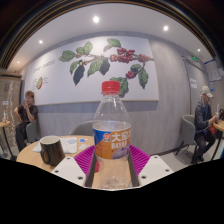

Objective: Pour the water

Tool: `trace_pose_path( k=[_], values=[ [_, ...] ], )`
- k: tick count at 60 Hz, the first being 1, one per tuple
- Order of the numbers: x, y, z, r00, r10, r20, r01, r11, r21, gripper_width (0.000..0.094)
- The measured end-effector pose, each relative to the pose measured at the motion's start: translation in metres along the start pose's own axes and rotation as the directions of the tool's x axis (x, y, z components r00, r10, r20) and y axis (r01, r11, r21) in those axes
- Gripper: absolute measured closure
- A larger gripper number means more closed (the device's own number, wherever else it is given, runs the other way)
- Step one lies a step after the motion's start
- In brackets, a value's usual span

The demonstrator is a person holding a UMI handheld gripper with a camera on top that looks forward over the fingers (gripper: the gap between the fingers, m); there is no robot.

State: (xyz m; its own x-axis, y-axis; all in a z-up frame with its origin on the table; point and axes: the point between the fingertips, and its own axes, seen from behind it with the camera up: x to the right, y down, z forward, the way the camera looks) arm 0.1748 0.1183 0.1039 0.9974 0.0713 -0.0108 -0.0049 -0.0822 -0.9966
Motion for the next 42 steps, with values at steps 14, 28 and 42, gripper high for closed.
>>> trace_pose_path(
  k=[14, 28, 42],
  values=[
    [-0.001, 0.007, 0.012, 0.998, -0.051, -0.048, 0.054, 0.997, 0.055, 0.0633],
    [0.001, -0.054, 0.032, 0.744, -0.634, -0.21, 0.651, 0.759, 0.016, 0.0637],
    [-0.071, -0.118, 0.071, -0.129, -0.959, -0.253, 0.991, -0.117, -0.064, 0.0634]
  ],
)
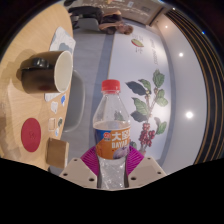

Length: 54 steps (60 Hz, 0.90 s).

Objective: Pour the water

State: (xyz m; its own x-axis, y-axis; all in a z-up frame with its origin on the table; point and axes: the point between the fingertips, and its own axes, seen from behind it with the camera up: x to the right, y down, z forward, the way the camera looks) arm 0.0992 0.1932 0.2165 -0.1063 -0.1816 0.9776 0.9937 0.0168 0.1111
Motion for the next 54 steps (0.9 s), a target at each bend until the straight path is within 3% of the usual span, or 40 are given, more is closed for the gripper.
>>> trace_pose_path(
  k=[12, 24, 29, 34, 37, 40, 43, 47, 54],
  values=[
    [0.003, -0.046, 0.016, 0.855, -0.515, -0.054, 0.518, 0.853, 0.07, 0.0634],
    [0.004, -0.051, 0.018, 0.794, -0.606, -0.046, 0.608, 0.79, 0.081, 0.0634],
    [0.007, -0.049, 0.021, 0.824, -0.565, -0.047, 0.567, 0.821, 0.07, 0.0634],
    [0.017, -0.04, 0.023, 0.936, -0.349, -0.039, 0.351, 0.935, 0.048, 0.0634],
    [0.016, -0.034, 0.027, 0.997, -0.068, -0.035, 0.068, 0.998, 0.017, 0.0634],
    [0.011, -0.025, 0.028, 0.961, 0.277, -0.011, -0.277, 0.961, -0.008, 0.0634],
    [-0.005, -0.014, 0.033, 0.803, 0.595, 0.019, -0.595, 0.803, -0.033, 0.0628],
    [-0.027, -0.021, 0.027, 0.445, 0.894, 0.053, -0.892, 0.448, -0.064, 0.0627],
    [-0.075, -0.035, 0.021, -0.087, 0.993, 0.083, -0.982, -0.071, -0.176, 0.0626]
  ],
)
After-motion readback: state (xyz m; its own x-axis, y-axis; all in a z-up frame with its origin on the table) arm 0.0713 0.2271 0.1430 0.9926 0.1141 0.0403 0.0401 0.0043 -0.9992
